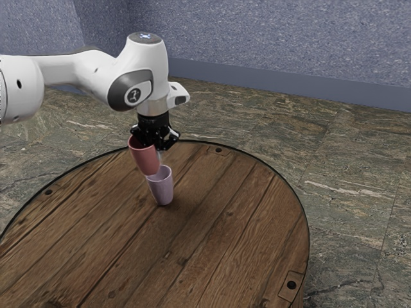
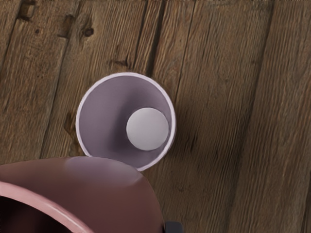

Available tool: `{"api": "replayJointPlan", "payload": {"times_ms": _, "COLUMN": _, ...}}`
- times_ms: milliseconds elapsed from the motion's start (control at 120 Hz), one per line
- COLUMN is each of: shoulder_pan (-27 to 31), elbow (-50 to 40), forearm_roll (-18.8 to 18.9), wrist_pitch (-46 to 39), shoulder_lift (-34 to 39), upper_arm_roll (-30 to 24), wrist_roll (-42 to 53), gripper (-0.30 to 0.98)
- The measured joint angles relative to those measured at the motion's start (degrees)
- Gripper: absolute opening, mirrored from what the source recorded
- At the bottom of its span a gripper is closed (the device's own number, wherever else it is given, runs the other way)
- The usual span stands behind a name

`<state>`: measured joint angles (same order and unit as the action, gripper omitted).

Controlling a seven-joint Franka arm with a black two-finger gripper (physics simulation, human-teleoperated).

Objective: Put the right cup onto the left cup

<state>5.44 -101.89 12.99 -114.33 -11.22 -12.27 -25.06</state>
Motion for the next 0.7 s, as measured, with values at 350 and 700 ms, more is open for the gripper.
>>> {"api": "replayJointPlan", "payload": {"times_ms": 350, "shoulder_pan": 0.1, "elbow": 7.3, "forearm_roll": 0.6, "wrist_pitch": 0.7, "shoulder_lift": -7.6, "upper_arm_roll": 1.5, "wrist_roll": 5.8, "gripper": -0.1}}
{"api": "replayJointPlan", "payload": {"times_ms": 700, "shoulder_pan": 0.1, "elbow": 9.6, "forearm_roll": 0.6, "wrist_pitch": 0.6, "shoulder_lift": -12.1, "upper_arm_roll": 2.1, "wrist_roll": 10.0, "gripper": -0.1}}
